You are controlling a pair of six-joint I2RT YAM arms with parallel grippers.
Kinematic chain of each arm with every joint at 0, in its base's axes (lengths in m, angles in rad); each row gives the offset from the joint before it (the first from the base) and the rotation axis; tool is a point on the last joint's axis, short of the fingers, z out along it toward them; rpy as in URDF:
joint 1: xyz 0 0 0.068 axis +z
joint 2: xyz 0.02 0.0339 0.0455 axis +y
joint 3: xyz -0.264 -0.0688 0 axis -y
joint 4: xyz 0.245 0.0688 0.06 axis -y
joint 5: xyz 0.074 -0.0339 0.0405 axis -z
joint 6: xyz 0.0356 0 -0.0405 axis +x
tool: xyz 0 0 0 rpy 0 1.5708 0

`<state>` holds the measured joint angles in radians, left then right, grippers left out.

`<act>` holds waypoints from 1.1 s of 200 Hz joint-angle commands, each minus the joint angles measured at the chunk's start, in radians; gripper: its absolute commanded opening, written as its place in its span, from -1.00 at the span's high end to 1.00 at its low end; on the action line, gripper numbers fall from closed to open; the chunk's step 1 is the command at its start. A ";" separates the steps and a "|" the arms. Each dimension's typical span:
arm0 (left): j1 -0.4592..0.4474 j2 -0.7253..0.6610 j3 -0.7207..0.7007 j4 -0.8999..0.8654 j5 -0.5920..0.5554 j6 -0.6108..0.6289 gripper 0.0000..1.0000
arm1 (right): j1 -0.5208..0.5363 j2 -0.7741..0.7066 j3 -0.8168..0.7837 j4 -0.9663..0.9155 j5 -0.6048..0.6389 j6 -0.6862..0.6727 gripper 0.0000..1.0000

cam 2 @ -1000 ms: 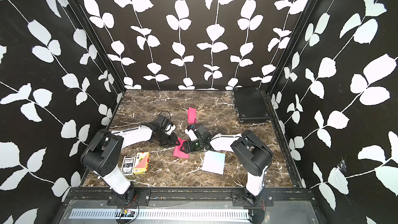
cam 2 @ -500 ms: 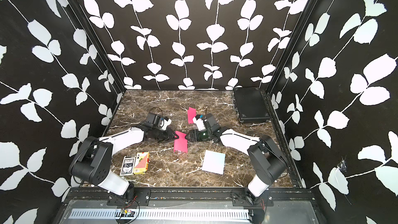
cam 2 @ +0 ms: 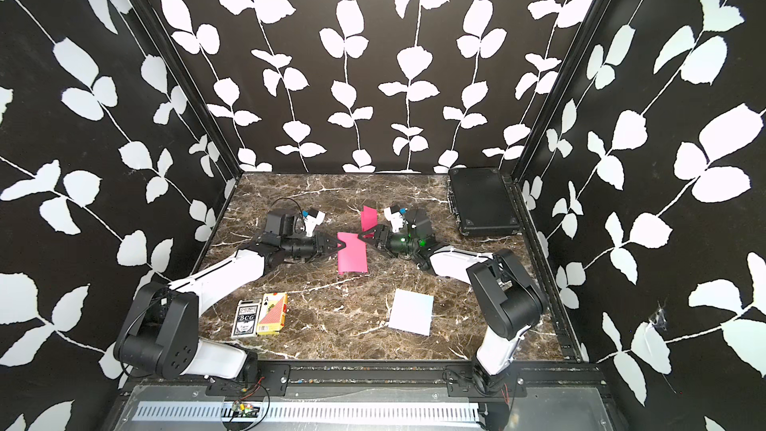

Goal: Fold the square paper along the opposite sides
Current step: Pick up the paper from the center of the board.

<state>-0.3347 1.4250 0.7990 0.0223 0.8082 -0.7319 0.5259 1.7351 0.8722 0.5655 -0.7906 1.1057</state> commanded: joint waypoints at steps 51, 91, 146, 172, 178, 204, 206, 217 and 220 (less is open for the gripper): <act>0.005 -0.041 -0.011 0.047 0.024 -0.019 0.44 | 0.033 0.051 -0.016 0.272 -0.037 0.169 -0.07; 0.004 -0.047 -0.007 0.032 0.016 -0.009 0.44 | 0.035 0.049 -0.006 0.294 -0.033 0.182 0.50; 0.005 -0.068 -0.001 -0.008 -0.012 0.020 0.32 | 0.031 -0.001 -0.001 0.240 -0.017 0.131 1.00; 0.017 -0.089 0.003 -0.029 -0.026 0.035 -0.05 | 0.020 -0.042 0.010 0.209 -0.027 0.099 1.00; 0.020 -0.093 0.005 -0.028 -0.020 0.035 -0.10 | 0.020 -0.050 0.013 0.209 -0.033 0.095 1.00; 0.020 -0.092 -0.001 0.019 0.024 0.013 -0.38 | 0.018 -0.083 0.041 0.167 -0.062 0.071 1.00; 0.020 -0.092 -0.004 0.025 0.025 0.010 -0.40 | 0.019 -0.087 0.041 0.166 -0.063 0.070 1.00; 0.020 -0.090 -0.018 0.067 0.032 -0.013 -0.50 | 0.019 -0.099 0.049 0.157 -0.068 0.069 1.00; 0.020 -0.090 -0.023 0.080 0.034 -0.019 -0.53 | 0.019 -0.102 0.051 0.156 -0.069 0.070 1.00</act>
<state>-0.3187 1.3655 0.7975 0.0212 0.8059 -0.7261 0.5488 1.6779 0.8738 0.7273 -0.8291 1.2076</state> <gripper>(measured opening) 0.718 0.046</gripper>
